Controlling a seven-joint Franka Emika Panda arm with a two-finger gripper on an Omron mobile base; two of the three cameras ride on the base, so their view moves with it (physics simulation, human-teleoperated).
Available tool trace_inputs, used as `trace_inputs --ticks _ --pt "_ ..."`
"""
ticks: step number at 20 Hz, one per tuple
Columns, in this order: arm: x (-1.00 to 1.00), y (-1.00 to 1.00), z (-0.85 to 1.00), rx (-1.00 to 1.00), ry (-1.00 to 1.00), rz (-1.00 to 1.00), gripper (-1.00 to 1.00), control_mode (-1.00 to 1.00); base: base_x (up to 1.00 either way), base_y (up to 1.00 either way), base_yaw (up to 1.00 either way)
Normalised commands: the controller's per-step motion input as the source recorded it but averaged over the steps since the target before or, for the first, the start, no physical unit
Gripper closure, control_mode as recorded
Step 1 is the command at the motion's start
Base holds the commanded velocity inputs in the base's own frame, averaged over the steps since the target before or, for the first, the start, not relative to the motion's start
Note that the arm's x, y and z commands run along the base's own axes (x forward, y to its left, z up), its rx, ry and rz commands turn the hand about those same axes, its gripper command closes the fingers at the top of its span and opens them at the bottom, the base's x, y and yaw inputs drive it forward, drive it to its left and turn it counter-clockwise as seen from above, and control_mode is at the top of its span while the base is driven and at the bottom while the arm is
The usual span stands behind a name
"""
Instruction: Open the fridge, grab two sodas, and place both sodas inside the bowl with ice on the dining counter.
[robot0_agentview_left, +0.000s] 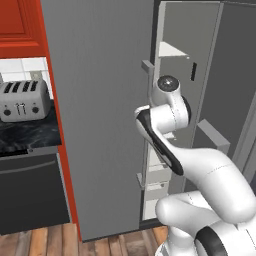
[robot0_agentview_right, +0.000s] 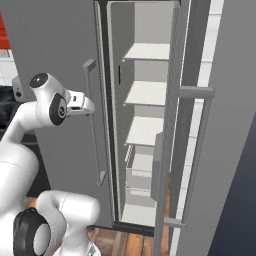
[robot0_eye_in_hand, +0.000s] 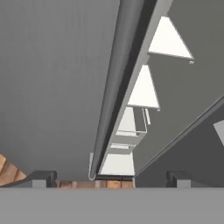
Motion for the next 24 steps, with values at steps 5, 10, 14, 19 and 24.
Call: trace_inputs --ticks 5,10,14,19,24 --pt "0.02 0.01 0.00 0.00 -0.05 0.00 -1.00 -1.00 0.00 0.00 0.00" --pt "0.19 0.00 0.00 0.00 -0.10 0.00 -1.00 -1.00 0.00 0.00 0.00" --pt "0.33 0.00 0.00 0.02 -0.08 0.01 -1.00 -1.00 0.00 0.00 0.00" --pt "0.41 0.00 0.00 0.07 -0.05 0.02 -1.00 -1.00 0.00 0.00 0.00" --pt "0.41 0.00 0.00 0.11 0.00 0.00 -1.00 -1.00 0.00 0.00 0.00"
